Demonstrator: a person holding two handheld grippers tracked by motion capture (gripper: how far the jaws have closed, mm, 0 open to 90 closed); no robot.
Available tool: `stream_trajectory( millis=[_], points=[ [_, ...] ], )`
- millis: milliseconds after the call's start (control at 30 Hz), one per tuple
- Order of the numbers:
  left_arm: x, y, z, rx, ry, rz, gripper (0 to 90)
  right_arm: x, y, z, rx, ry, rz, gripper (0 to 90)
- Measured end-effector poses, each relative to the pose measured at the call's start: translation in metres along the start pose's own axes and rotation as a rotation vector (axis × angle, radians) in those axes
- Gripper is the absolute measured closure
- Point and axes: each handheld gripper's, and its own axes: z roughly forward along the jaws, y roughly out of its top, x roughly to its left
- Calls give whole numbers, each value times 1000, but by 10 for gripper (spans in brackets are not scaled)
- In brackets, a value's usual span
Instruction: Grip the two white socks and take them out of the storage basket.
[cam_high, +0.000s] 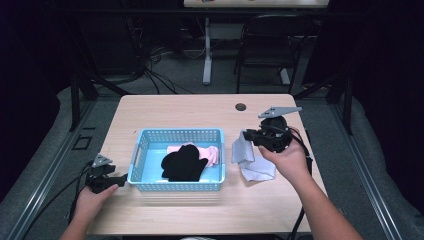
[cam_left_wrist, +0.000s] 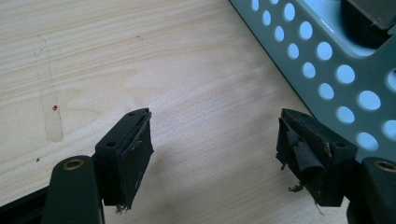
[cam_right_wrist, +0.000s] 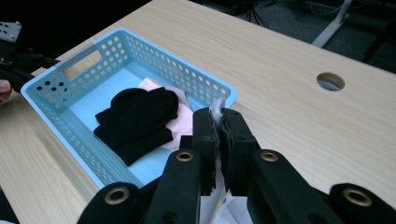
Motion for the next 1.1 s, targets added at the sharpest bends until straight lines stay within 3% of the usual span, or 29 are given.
stream_trajectory(
  millis=[200,533,700,867,1100],
  points=[
    [0,0,0,3,-1,-1,265,-12,-23,14,32,-16,46,850],
    [0,0,1,5,2,-1,265,-63,-67,34,99,-114,182,850],
    [0,-1,1,7,4,-1,265,-82,-86,39,134,-152,242,846],
    [0,-1,1,10,5,-1,265,-91,-97,43,142,-168,279,816],
    [1,-1,1,11,9,-10,265,-93,-99,43,131,-170,301,653]
  ],
)
